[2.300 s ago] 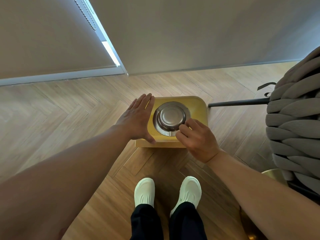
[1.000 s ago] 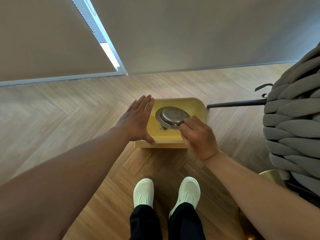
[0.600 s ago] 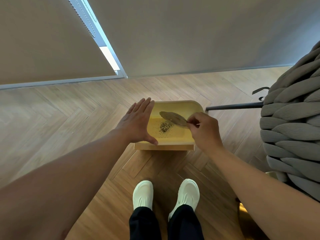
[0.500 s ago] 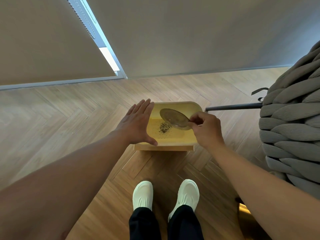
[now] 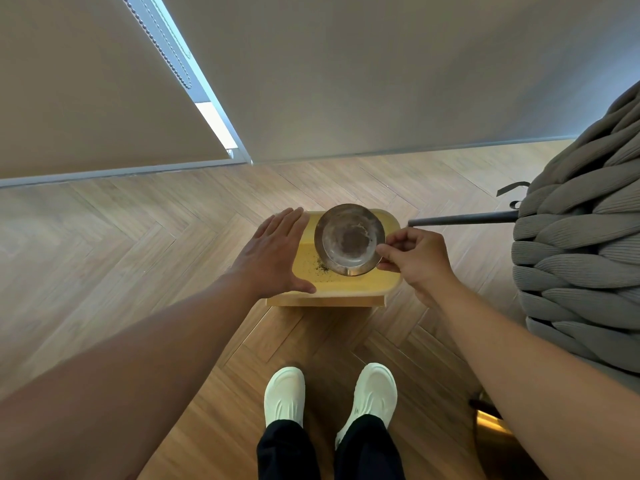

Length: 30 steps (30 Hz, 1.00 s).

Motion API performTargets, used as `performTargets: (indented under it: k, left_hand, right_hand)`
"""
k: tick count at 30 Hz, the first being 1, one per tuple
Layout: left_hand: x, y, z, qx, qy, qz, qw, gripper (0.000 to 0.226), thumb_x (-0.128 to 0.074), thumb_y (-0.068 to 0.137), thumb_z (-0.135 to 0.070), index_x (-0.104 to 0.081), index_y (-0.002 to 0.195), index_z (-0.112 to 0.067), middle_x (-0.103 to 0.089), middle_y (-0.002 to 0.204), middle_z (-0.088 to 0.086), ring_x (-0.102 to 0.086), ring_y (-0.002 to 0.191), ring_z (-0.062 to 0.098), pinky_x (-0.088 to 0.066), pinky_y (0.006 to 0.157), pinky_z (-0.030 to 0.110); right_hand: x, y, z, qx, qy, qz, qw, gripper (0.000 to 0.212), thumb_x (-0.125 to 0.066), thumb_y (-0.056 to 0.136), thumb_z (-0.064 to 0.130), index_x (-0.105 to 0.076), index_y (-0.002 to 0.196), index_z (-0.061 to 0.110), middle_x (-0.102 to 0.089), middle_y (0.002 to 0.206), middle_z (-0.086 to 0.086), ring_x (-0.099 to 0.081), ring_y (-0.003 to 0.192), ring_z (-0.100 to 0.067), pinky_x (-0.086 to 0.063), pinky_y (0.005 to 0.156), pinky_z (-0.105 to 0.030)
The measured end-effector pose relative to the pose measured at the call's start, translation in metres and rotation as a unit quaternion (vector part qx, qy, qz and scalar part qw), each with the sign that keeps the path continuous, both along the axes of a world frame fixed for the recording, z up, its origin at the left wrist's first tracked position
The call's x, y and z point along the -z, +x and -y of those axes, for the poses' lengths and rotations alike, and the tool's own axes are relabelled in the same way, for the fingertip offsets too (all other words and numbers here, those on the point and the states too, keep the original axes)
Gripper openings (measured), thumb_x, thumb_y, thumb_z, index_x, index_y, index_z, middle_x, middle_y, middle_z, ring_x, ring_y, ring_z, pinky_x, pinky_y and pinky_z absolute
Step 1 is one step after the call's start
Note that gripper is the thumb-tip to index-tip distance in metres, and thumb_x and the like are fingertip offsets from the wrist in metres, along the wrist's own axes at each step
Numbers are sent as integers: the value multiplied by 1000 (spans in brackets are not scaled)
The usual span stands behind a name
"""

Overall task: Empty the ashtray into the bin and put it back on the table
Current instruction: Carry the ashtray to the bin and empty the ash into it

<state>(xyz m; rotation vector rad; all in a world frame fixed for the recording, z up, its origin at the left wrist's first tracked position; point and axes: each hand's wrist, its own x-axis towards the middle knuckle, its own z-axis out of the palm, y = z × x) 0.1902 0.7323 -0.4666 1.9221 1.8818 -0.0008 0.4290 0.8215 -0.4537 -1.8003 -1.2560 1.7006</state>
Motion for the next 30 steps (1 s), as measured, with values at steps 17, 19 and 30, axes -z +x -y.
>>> performTargets:
  k: [17, 19, 30]
  left_hand:
    - [-3, 2, -2, -19, 11, 74, 997, 114, -76, 53, -72, -28, 144, -22, -40, 144, -2, -33, 134, 18, -36, 110, 44]
    - [-4, 2, -1, -23, 8, 80, 997, 111, -75, 53, -73, -32, 141, -21, -43, 141, -2, -36, 131, 18, -36, 109, 43]
    - [-4, -2, 1, -33, 3, 88, 996, 109, -77, 50, -73, -38, 137, -19, -49, 134, -2, -40, 125, 17, -37, 105, 37]
  right_hand:
    - [2, 1, -3, -20, -121, -85, 989, 27, -77, 78, -3, -64, 102, 3, -74, 85, -18, -75, 76, -28, -60, 62, -31]
    - [3, 0, -2, -39, -117, -84, 989, 33, -76, 79, -3, -62, 108, 5, -74, 84, -18, -75, 75, -28, -61, 63, -32]
    - [4, -8, -2, -226, 22, 4, 974, 68, -77, 83, 7, -50, 143, 24, -65, 86, -4, -74, 77, -21, -63, 74, -38]
